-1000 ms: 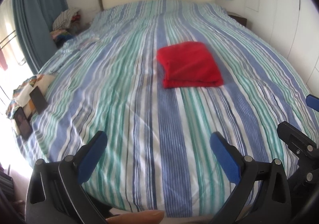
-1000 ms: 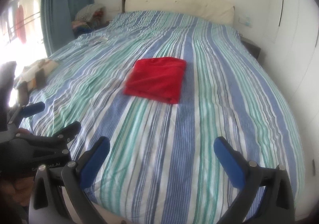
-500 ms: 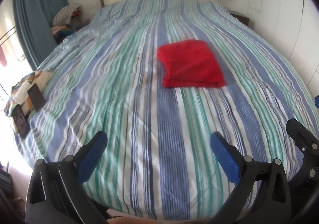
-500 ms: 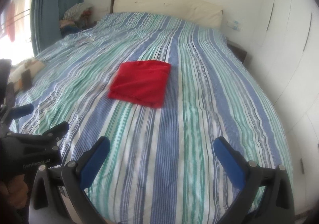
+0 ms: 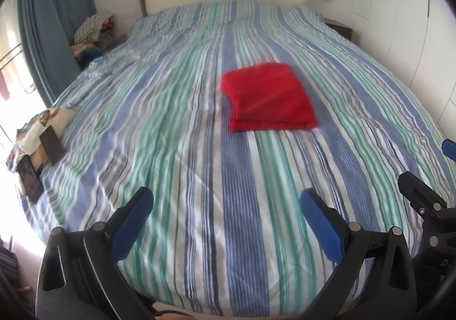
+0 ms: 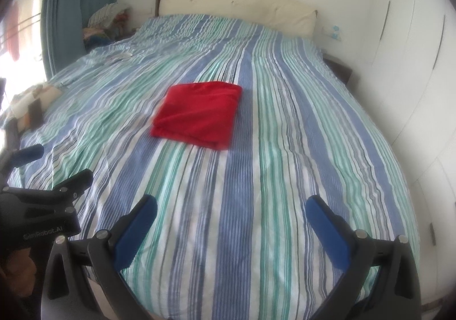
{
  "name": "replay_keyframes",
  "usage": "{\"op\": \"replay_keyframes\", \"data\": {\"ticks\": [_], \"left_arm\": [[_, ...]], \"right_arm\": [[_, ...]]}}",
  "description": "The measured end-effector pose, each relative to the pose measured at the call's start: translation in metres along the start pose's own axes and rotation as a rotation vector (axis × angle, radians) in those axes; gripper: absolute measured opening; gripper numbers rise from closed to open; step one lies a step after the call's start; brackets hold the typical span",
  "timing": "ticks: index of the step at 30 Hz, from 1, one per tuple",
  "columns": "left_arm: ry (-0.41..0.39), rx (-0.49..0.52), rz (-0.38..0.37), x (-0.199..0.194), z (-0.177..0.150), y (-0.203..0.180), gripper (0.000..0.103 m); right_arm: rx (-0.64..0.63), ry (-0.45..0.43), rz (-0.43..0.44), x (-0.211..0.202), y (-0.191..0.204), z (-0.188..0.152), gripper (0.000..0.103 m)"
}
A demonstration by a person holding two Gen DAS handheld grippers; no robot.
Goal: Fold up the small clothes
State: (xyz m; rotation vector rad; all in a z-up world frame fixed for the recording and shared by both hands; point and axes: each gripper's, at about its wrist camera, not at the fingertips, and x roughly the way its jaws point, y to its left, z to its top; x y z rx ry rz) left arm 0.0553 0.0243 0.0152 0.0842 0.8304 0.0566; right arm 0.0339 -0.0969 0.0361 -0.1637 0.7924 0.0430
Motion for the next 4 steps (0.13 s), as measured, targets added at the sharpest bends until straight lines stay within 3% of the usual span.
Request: {"op": "replay_keyframes", "data": {"ticks": [4], "left_arm": [[-0.007, -0.001, 0.002, -0.0024, -0.0004, -0.0011, 0.103]], "right_arm": [[0.003, 0.001, 0.003, 0.0014, 0.0001, -0.0002, 0.102]]}}
